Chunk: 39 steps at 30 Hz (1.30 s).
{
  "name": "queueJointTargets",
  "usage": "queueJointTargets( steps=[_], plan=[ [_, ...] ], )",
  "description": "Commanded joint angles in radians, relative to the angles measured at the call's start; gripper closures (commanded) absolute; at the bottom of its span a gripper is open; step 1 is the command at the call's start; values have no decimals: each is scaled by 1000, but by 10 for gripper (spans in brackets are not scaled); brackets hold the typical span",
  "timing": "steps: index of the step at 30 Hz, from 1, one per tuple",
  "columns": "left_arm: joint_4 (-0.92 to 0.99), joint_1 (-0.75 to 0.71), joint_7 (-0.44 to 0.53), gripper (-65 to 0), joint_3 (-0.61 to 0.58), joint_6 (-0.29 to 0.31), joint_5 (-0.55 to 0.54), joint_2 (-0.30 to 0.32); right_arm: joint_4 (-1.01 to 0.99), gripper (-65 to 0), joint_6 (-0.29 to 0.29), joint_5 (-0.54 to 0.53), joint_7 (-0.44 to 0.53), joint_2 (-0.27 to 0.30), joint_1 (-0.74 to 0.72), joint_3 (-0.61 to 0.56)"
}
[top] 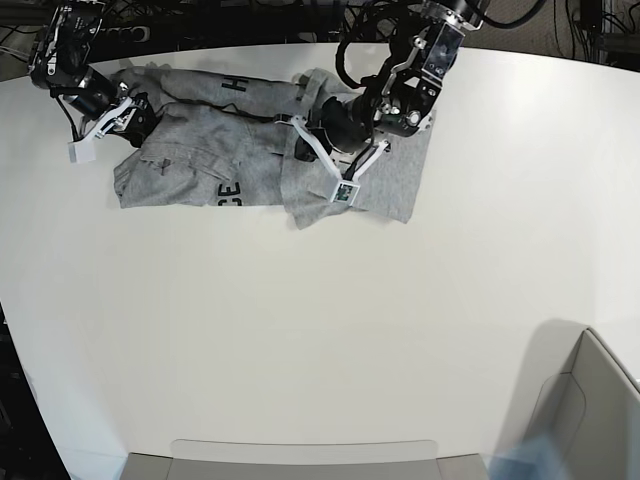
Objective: Fold the T-shirt properly
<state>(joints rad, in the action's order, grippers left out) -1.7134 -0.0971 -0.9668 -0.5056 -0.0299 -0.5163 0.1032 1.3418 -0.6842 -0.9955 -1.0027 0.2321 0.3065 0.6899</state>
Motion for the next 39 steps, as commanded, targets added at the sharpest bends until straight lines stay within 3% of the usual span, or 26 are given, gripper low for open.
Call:
queueJointTargets(
  steps=[1,8,11,14,15,21,29,34,39],
  plan=[
    [-15,9,10,0,0,5,-8,-4,9,-267,-14,45,-8,6,-20,-5],
    [-15,7,10,0,0,5,-8,-4,14,-246,-14,203,-11,-38,-80,-19],
    [-17,7,7,0,0,5,-8,-4,14,-151,-14,249,-5,-33,-94,-77],
    [-21,6,-1,0,0,5,-12,-4,11,-13,-14,281,-6,-30,-109,-98],
    [-21,6,-1,0,0,5,-12,-4,9,0,-14,306,-9,-30,-114,-98],
    [-69,-11,-1,0,0,5,-14,8,44,0,-14,422,-2,14,-122,-92],
    [-231,-60,4,0,28,5,-15,20,51,0,4,580,101,76,-151,-26],
    [-265,-111,-1,0,100,5,-15,22,132,0,8,659,124,66,-157,-23],
    [-271,-169,-2,0,204,5,-15,42,296,0,65,703,123,20,-148,-34]
  ],
)
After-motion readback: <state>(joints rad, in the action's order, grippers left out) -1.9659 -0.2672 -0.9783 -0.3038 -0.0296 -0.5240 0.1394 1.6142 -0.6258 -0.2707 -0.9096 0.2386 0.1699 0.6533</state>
